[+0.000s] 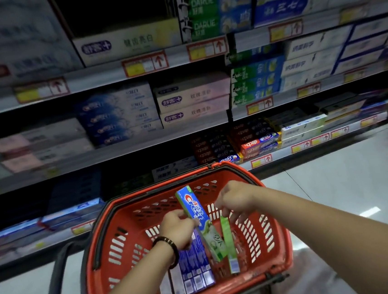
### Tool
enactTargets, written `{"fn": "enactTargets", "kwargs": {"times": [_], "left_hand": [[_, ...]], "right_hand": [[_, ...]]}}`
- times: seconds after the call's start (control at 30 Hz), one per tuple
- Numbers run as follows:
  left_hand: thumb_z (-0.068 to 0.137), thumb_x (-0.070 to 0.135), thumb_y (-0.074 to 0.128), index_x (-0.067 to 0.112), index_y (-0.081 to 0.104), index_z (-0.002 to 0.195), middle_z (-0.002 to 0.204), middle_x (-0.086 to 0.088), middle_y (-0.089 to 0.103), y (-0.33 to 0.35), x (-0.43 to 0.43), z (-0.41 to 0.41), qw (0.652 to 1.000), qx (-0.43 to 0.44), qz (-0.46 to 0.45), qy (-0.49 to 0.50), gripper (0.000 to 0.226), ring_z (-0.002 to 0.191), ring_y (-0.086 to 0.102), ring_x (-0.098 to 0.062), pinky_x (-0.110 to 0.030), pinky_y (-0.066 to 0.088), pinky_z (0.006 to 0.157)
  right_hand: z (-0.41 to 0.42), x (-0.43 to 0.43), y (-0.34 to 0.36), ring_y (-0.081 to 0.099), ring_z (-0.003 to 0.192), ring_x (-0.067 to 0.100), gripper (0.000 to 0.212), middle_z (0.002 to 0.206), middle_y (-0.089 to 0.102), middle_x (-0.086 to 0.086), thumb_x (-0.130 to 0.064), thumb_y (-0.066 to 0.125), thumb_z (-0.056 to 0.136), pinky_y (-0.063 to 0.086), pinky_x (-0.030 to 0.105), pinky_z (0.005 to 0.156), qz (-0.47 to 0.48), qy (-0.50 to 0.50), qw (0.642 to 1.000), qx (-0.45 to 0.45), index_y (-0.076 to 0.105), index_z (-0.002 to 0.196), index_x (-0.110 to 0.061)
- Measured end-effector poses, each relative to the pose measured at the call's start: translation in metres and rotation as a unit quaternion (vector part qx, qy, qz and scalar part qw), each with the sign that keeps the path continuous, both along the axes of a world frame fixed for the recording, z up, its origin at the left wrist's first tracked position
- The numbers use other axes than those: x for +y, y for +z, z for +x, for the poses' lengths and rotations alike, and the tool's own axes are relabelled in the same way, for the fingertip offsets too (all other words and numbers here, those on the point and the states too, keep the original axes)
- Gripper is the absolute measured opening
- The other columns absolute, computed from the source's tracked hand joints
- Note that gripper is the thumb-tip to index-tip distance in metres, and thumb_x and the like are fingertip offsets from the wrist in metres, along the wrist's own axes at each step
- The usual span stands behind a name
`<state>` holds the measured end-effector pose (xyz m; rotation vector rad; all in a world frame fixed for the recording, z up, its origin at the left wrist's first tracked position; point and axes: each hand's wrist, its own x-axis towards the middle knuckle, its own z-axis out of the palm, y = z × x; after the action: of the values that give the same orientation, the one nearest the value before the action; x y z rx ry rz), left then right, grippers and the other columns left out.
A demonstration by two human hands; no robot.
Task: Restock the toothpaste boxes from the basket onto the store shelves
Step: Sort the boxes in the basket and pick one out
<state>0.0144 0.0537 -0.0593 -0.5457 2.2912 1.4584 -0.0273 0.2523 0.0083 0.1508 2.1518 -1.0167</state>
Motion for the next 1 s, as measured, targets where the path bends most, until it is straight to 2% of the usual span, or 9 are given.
{"fn": "enactTargets", "kwargs": {"times": [0.1, 0.2, 0.3, 0.4, 0.47, 0.57, 0.7, 0.8, 1.0], "left_hand": [[0.096, 0.013, 0.069, 0.015, 0.071, 0.105, 0.082, -0.018, 0.077, 0.029, -0.012, -0.001, 0.999, 0.018, 0.027, 0.017, 0.009, 0.042, 0.049, -0.016, -0.027, 0.046, 0.045], [0.098, 0.015, 0.069, 0.017, 0.07, 0.103, 0.083, -0.024, 0.074, 0.065, -0.024, -0.002, 0.998, 0.04, 0.051, 0.028, 0.005, 0.043, 0.047, -0.015, -0.027, 0.046, 0.046], [0.098, 0.012, 0.069, 0.01, 0.072, 0.102, 0.08, -0.017, 0.073, 0.091, -0.039, -0.004, 0.995, 0.061, 0.064, 0.05, 0.006, 0.041, 0.044, -0.013, -0.025, 0.042, 0.043], [0.097, 0.01, 0.069, 0.005, 0.072, 0.103, 0.088, -0.024, 0.075, 0.107, -0.052, -0.005, 0.991, 0.063, 0.082, 0.081, 0.008, 0.041, 0.041, -0.013, -0.024, 0.038, 0.043], [0.097, 0.01, 0.068, 0.005, 0.073, 0.101, 0.084, -0.019, 0.075, 0.112, -0.058, -0.004, 0.987, 0.062, 0.105, 0.107, 0.008, 0.041, 0.038, -0.013, -0.022, 0.036, 0.042], [0.097, 0.011, 0.069, 0.006, 0.076, 0.102, 0.079, -0.008, 0.069, 0.118, -0.064, -0.005, 0.977, 0.055, 0.145, 0.146, 0.01, 0.041, 0.036, -0.01, -0.021, 0.034, 0.042], [0.097, 0.013, 0.069, 0.007, 0.075, 0.107, 0.098, -0.01, 0.078, 0.125, -0.07, -0.009, 0.966, 0.048, 0.182, 0.178, 0.013, 0.041, 0.035, -0.009, -0.019, 0.034, 0.042], [0.097, 0.014, 0.07, 0.008, 0.074, 0.111, 0.109, -0.012, 0.079, 0.126, -0.072, -0.012, 0.958, 0.05, 0.202, 0.198, 0.015, 0.042, 0.036, -0.009, -0.02, 0.035, 0.042], [0.098, 0.013, 0.07, 0.009, 0.071, 0.114, 0.112, -0.012, 0.078, 0.127, -0.075, -0.018, 0.948, 0.063, 0.221, 0.219, 0.017, 0.042, 0.037, -0.007, -0.02, 0.036, 0.041]], "right_hand": [[0.003, -0.002, 0.003, 0.071, 0.079, 0.027, 0.028, 0.099, 0.071, 0.009, -0.028, 0.061, 0.106, 0.059, 0.037, 0.07, -0.022, 0.005, 1.0, -0.003, 0.066, 0.124, -0.008], [0.001, -0.004, 0.013, 0.075, 0.081, 0.027, 0.037, 0.104, 0.069, 0.009, -0.034, 0.061, 0.106, 0.059, 0.035, 0.065, -0.062, -0.012, 0.998, -0.016, 0.06, 0.134, -0.009], [-0.004, -0.009, 0.029, 0.079, 0.09, 0.029, 0.041, 0.113, 0.073, 0.012, -0.038, 0.061, 0.107, 0.062, 0.038, 0.071, -0.109, -0.018, 0.994, -0.007, 0.06, 0.137, -0.011], [-0.001, -0.018, 0.041, 0.079, 0.095, 0.032, 0.038, 0.114, 0.076, 0.013, -0.039, 0.06, 0.107, 0.065, 0.044, 0.082, -0.15, -0.029, 0.988, -0.01, 0.067, 0.132, -0.012], [0.003, -0.024, 0.046, 0.077, 0.086, 0.026, 0.038, 0.103, 0.076, 0.008, -0.04, 0.06, 0.107, 0.063, 0.049, 0.092, -0.173, -0.023, 0.984, -0.027, 0.07, 0.129, -0.011], [0.009, -0.032, 0.054, 0.069, 0.062, 0.011, 0.031, 0.075, 0.073, -0.002, -0.031, 0.06, 0.108, 0.059, 0.049, 0.096, -0.225, -0.008, 0.973, -0.055, 0.069, 0.123, -0.006], [0.005, -0.038, 0.053, 0.077, 0.081, 0.022, 0.023, 0.104, 0.08, 0.015, -0.012, 0.067, 0.103, 0.061, 0.05, 0.097, -0.239, -0.031, 0.97, -0.035, 0.066, 0.125, -0.005], [0.002, -0.041, 0.052, 0.078, 0.086, 0.025, 0.027, 0.106, 0.08, 0.019, -0.002, 0.067, 0.101, 0.061, 0.046, 0.094, -0.247, -0.045, 0.967, -0.035, 0.062, 0.128, -0.003], [-0.004, -0.046, 0.054, 0.08, 0.09, 0.029, 0.031, 0.108, 0.079, 0.021, 0.007, 0.064, 0.1, 0.066, 0.037, 0.079, -0.26, -0.079, 0.962, -0.026, 0.063, 0.128, -0.003]]}}
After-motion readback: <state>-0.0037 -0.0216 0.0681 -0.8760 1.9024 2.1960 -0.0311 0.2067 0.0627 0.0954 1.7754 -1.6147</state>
